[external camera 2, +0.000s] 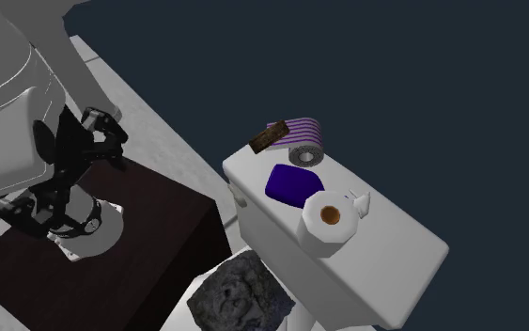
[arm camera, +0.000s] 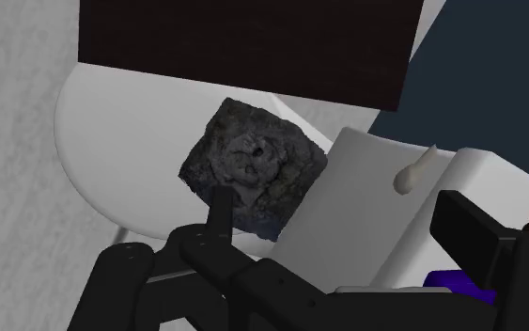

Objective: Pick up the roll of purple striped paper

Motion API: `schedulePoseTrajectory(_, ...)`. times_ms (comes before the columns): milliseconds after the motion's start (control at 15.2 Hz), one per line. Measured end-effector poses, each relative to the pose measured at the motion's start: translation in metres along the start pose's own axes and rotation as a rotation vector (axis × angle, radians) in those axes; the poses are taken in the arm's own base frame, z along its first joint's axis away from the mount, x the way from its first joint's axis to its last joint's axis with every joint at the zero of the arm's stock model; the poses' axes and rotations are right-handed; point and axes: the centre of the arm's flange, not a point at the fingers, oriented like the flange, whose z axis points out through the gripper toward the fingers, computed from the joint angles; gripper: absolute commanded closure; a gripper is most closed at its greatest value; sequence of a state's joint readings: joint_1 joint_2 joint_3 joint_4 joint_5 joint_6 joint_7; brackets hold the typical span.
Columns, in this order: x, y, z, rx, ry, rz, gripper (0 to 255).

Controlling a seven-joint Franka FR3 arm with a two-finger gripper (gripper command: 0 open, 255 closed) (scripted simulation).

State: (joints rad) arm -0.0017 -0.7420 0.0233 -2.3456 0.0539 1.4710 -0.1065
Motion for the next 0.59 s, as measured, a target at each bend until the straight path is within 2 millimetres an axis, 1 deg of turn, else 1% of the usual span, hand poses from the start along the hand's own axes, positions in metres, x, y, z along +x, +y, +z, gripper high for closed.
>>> schedulePoseTrajectory(66, 0.0, 0.0, 0.0, 0.0, 0.0, 0.0, 0)
schedulePoseTrajectory(198, 0.01, 0.001, 0.013, 0.053, -0.012, -0.004, 0)
schedulePoseTrajectory(330, 0.028, 0.003, 0.029, 0.133, -0.03, -0.011, 0)
schedulePoseTrajectory(396, 0.035, -0.001, 0.039, 0.175, -0.04, -0.014, 0)
schedulePoseTrajectory(594, 0.062, -0.001, 0.066, 0.309, -0.069, -0.023, 0)
